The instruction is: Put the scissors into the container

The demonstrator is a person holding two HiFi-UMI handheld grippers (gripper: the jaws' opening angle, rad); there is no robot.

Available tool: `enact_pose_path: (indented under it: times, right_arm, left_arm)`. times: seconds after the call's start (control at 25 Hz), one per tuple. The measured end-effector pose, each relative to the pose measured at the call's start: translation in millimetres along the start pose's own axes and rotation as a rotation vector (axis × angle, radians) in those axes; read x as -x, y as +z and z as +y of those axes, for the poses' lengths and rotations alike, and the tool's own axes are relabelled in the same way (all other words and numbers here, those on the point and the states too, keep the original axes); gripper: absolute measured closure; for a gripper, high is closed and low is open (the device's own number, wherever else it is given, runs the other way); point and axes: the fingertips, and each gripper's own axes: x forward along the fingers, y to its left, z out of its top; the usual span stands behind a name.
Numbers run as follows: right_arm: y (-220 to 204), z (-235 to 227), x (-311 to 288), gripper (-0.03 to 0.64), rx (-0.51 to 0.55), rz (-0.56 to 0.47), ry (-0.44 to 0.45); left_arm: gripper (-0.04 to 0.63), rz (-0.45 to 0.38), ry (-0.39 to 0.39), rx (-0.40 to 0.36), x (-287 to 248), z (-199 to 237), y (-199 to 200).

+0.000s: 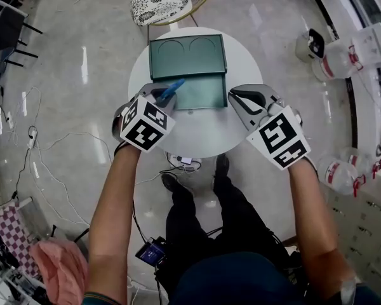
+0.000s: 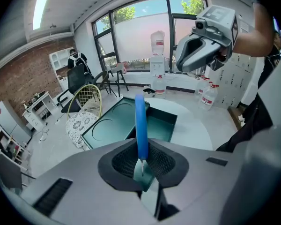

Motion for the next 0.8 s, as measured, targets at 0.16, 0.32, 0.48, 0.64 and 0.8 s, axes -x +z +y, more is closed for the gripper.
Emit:
enact_pose_path:
  times: [0.16,0.32,0.48,0.64,0.8]
  right_arm:
    - [-18,0,-16,0.578,-0.017,0.015,0.007]
    - [-28,-3,-29,0.578,-0.031,0.024,0.011]
    - [-38,-6,-35,0.578,-0.041,0.034,0.018]
    - [-44,-8,-39,0.578,-0.048,0.043,0.023]
    - [-49,-8,-41,0.578,-0.054,0.05,0.024]
  left_arm:
    - [0.541,0.014,-0.011,0.004,-24,1,-11]
    - [0.541,0.025,-0.019,0.006,-43,4,-18]
    - [0.541,0.043,-0.025,0.006,-58,2,-20]
    - [0.541,0.05,-0.03,0.009,-69,3,-21]
    - [0.541,0.042,-0.038,0.016,-74,1,-18]
